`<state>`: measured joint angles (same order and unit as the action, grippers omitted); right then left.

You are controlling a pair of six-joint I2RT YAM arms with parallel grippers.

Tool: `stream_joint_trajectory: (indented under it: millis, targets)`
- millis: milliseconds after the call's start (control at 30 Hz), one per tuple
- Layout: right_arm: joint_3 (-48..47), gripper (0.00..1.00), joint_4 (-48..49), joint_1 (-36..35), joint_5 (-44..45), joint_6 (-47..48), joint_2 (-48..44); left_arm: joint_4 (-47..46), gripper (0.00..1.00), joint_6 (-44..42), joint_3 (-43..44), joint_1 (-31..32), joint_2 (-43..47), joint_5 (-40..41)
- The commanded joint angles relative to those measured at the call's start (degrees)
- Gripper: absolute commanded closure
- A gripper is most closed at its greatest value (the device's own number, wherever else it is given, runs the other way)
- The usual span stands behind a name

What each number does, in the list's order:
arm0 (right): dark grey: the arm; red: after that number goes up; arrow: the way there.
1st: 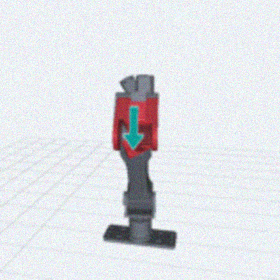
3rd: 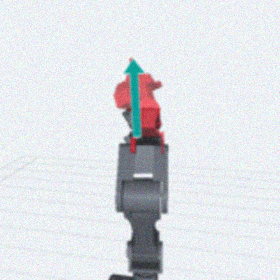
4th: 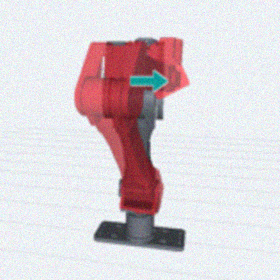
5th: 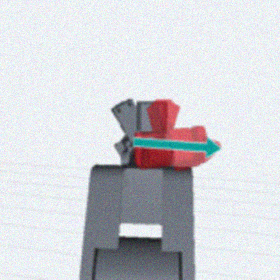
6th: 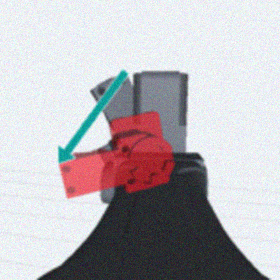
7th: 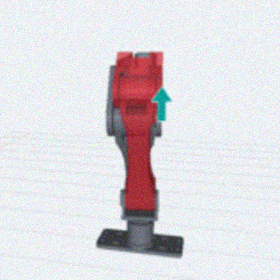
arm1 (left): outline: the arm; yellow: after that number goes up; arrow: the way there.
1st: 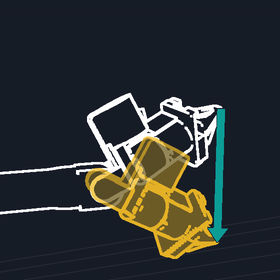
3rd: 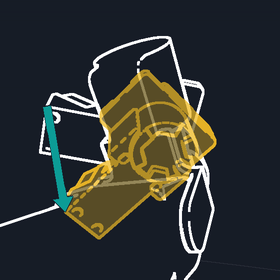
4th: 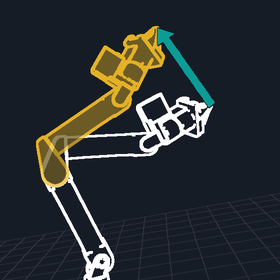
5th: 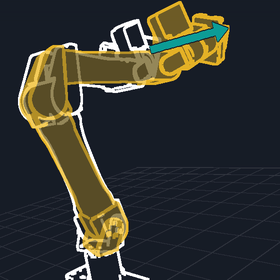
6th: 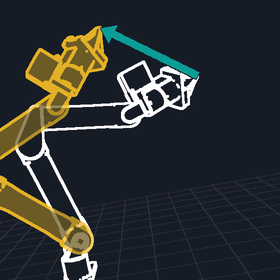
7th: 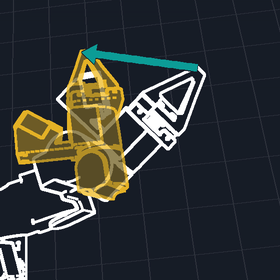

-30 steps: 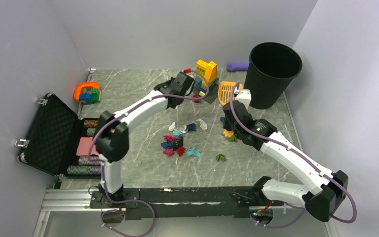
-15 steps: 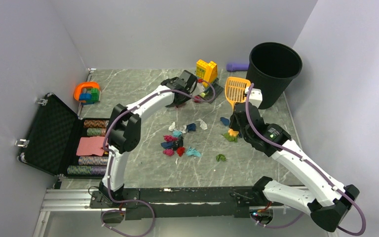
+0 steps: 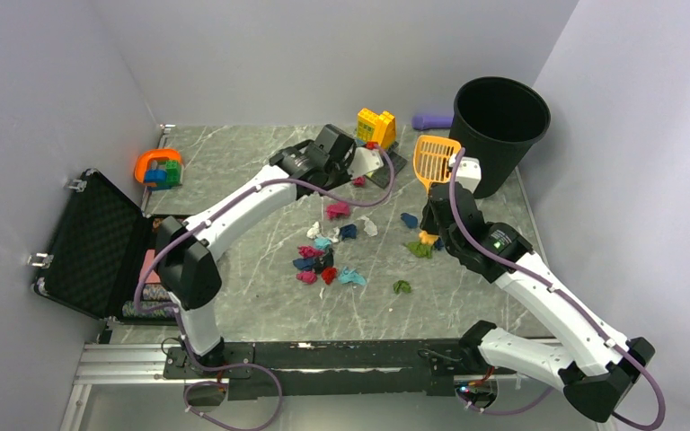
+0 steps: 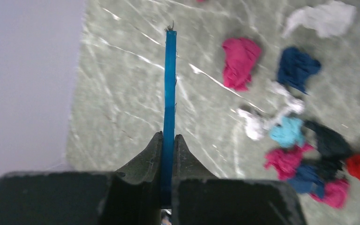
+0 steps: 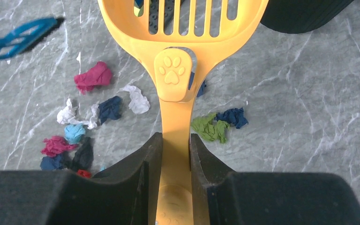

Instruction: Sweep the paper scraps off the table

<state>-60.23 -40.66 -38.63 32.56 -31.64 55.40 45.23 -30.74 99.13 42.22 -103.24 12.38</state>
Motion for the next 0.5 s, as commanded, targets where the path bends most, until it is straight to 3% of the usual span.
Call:
stream_joint_trajectory:
  millis: [0, 100, 333, 467]
  targets:
    - [-3.58, 1.0, 1.04, 0.48, 0.75, 1.32, 0.0, -11.93, 1.0, -8.1, -0.81, -0.2, -4.69, 7.14]
    - [-3.82, 1.0, 1.2, 0.65, 0.75, 1.57, -0.45, -15.63, 1.0, -12.14, -0.11, -0.19, -9.15, 8.35]
    - [-3.67, 1.0, 0.11, 1.56, 0.93, 1.67, -1.64, -37.18, 1.0, -22.54, -7.98, -0.14, -12.8, 8.29]
    - [-2.27, 1.0, 1.09, 2.48, -0.59, 2.37, -2.32, -38.83, 1.0, -23.47, -4.23, -0.08, -16.65, 12.03]
